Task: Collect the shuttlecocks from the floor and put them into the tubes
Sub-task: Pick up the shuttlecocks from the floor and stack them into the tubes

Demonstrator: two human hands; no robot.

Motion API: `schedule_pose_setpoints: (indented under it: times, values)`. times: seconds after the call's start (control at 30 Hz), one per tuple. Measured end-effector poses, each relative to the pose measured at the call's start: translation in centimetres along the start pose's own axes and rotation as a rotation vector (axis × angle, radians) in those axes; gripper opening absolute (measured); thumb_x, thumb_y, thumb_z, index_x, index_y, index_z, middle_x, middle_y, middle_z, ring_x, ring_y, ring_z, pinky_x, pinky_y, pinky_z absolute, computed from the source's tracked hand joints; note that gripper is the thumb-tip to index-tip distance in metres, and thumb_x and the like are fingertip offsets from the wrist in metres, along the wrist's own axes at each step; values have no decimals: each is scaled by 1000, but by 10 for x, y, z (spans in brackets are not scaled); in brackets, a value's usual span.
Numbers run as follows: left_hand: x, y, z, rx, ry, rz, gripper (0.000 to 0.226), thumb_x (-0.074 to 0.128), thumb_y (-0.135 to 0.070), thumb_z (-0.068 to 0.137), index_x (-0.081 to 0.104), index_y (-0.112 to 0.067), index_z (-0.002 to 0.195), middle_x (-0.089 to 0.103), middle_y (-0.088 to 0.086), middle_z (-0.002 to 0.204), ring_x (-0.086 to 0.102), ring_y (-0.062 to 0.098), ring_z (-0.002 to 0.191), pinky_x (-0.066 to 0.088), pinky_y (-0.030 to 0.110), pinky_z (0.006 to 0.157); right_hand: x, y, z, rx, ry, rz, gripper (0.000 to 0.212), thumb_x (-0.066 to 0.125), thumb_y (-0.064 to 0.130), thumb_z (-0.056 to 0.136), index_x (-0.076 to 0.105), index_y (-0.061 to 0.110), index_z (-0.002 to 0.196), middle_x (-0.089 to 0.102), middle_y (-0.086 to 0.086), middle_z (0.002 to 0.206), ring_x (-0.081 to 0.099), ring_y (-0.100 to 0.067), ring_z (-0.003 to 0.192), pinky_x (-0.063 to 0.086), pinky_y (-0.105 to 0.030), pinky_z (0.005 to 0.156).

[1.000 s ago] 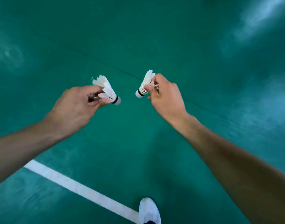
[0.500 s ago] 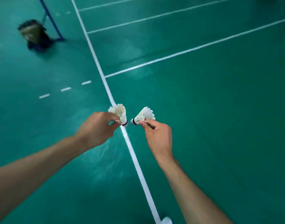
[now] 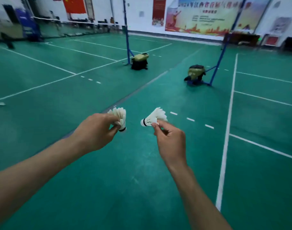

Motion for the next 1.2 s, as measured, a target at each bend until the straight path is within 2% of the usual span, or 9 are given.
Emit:
schedule_pose_setpoints:
  times: [0.07,0.13,0.23,0.33,0.43,0.6,0.83,1.0,1.2]
  values:
    - [-43,64,-17,-85,-25,80,8,69,-22,89,76,-26,90,74,-2,84,65,30,73,49,33,63,72,37,7,-84,92,26,16,70,33,91,78,29,104,64,35,73,68,4,71,46,-14,66]
    - [-82,126,-34,-195,-56,162,9,66,-26,90,75,-25,91,73,1,81,65,31,75,49,34,62,142,74,11,-171,202,38,26,70,35,90,67,41,115,68,31,76,70,-3,68,51,-23,66]
    - [-121,193,-57,-337,-73,248,14,63,-31,91,76,-25,95,73,7,83,66,34,79,53,39,67,226,111,14,-291,332,39,18,68,37,91,77,28,103,74,12,82,71,-13,65,56,-35,67]
    - [-152,249,-81,-450,-108,289,15,63,-30,91,77,-24,95,74,9,83,65,34,77,53,39,67,307,138,13,-337,445,99,17,68,40,91,76,29,102,70,9,73,68,-19,61,54,-37,65]
    - [-183,309,-110,-592,-155,320,15,64,-28,91,78,-26,95,74,6,79,64,30,72,54,39,68,399,170,3,-460,602,163,10,74,31,95,79,23,97,67,12,70,60,-17,59,53,-36,63]
    - [-222,381,-156,-807,-214,450,16,63,-33,93,78,-27,95,75,0,84,66,26,77,55,39,73,512,217,-17,-767,742,238,12,72,29,97,78,20,92,69,8,75,42,-8,56,37,-28,53]
    - [-278,451,-244,-1187,-247,624,23,53,-34,93,68,-21,81,70,-3,80,61,22,71,53,39,69,653,308,-76,-1040,965,491,6,76,18,94,80,14,92,77,2,85,67,-30,65,54,-42,53]
    - [-326,484,-339,-1453,-332,689,20,57,-33,93,69,-21,81,69,-5,78,61,22,73,52,39,69,750,383,-169,-1032,1168,651,6,76,18,93,77,17,87,72,2,76,59,-27,59,51,-42,52]
    - [-382,542,-482,-1740,-325,768,24,54,-38,92,64,-20,80,70,-3,81,63,23,76,53,41,72,872,486,-315,-904,1385,857,9,73,22,94,80,16,94,78,0,88,65,-24,67,56,-41,65]
Point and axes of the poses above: each hand's wrist, its own z-axis towards the middle knuckle, its own x-axis out of the palm, y = z × x, the point moved 6 cm from there along z, towards the middle knuckle
